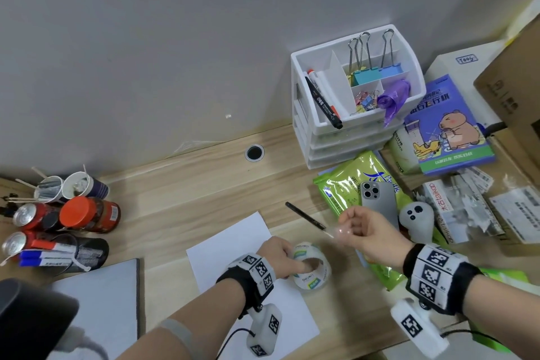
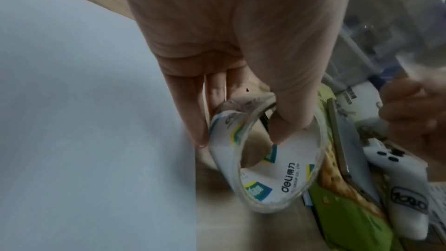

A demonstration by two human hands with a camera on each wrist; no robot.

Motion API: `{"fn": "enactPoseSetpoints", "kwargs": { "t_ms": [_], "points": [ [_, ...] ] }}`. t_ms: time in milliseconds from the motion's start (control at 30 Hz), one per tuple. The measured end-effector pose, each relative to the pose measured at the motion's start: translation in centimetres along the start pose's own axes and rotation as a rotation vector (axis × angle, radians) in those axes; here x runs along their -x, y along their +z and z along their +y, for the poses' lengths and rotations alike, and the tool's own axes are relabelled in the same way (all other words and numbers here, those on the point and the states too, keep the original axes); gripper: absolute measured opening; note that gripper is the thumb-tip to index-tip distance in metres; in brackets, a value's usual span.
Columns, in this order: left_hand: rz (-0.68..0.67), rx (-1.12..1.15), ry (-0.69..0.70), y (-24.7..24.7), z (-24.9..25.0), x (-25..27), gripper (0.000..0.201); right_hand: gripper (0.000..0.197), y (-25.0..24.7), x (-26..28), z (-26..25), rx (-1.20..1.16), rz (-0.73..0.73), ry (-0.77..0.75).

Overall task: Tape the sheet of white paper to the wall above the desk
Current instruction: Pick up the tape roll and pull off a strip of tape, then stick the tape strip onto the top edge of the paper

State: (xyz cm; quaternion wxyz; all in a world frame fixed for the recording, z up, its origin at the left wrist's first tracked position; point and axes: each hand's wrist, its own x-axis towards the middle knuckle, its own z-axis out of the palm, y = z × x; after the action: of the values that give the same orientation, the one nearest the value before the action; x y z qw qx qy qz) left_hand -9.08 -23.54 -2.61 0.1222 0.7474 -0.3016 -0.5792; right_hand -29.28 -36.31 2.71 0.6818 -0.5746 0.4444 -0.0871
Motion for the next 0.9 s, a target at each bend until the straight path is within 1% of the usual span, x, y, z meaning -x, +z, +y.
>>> {"fn": "enactPoseSetpoints", "kwargs": {
  "t_ms": [100, 133, 233, 267, 300, 367, 400, 433, 500, 533, 600, 667, 767, 833, 900],
  "points": [
    [-0.017, -0.032, -0.006, 1.5, 0.5, -0.5, 0.025, 0.036, 0.9, -0.1, 0.8, 0.022, -0.036, 0.017],
    [-0.027, -0.034, 0.001, 1.8, 0.7, -0.4, 0.024, 0.038, 1.2, -0.2, 1.1, 0.033, -0.045, 0.017],
    [-0.043, -0.091, 0.038, 2.0, 0.4, 0.0, 0.049, 0.039, 2.9, -1.0, 1.4, 0.093, -0.088, 0.007],
    [-0.043, -0.113, 0.054, 1.8, 0.3, 0.2, 0.05, 0.039, 3.4, -1.3, 1.3, 0.106, -0.098, 0.005],
    [-0.032, -0.107, 0.064, 1.3, 0.0, 0.6, 0.044, 0.039, 4.1, -1.7, 1.1, 0.115, -0.109, 0.002],
    [0.029, 0.004, 0.062, -0.6, -1.1, 1.4, 0.028, 0.04, 5.8, -2.9, 0.7, 0.131, -0.11, -0.006],
    [0.067, 0.121, 0.045, -1.9, -1.8, 1.9, 0.027, 0.039, 6.8, -3.6, 0.4, 0.133, -0.105, -0.015],
    [0.086, 0.268, 0.015, -3.2, -2.5, 2.3, 0.03, 0.039, 7.8, -4.4, 0.1, 0.133, -0.099, -0.025],
    [0.043, 0.546, -0.021, -5.8, -3.2, 3.5, 0.033, 0.04, 10.0, -5.6, -0.5, 0.149, -0.104, -0.038],
    [0.024, 0.62, -0.015, -7.1, -3.8, 4.1, 0.031, 0.04, 11.4, -6.3, -0.8, 0.157, -0.127, -0.042],
    [0.034, 0.654, 0.015, -8.7, -5.1, 4.6, 0.029, 0.042, 13.9, -7.3, -1.5, 0.155, -0.196, -0.041],
    [0.095, 0.619, 0.019, -9.5, -6.4, 4.4, 0.03, 0.044, 16.1, -8.1, -2.1, 0.174, -0.267, -0.048],
    [0.166, 0.584, 0.013, -10.6, -8.1, 3.8, 0.023, 0.046, 18.3, -9.4, -2.4, 0.257, -0.348, -0.071],
    [0.185, 0.605, 0.011, -11.3, -9.0, 3.5, 0.02, 0.042, 19.0, -10.4, -2.4, 0.296, -0.369, -0.07],
    [0.197, 0.599, 0.0, -11.7, -9.6, 3.1, 0.023, 0.03, 19.3, -11.5, -2.3, 0.327, -0.378, -0.064]
  ]
}}
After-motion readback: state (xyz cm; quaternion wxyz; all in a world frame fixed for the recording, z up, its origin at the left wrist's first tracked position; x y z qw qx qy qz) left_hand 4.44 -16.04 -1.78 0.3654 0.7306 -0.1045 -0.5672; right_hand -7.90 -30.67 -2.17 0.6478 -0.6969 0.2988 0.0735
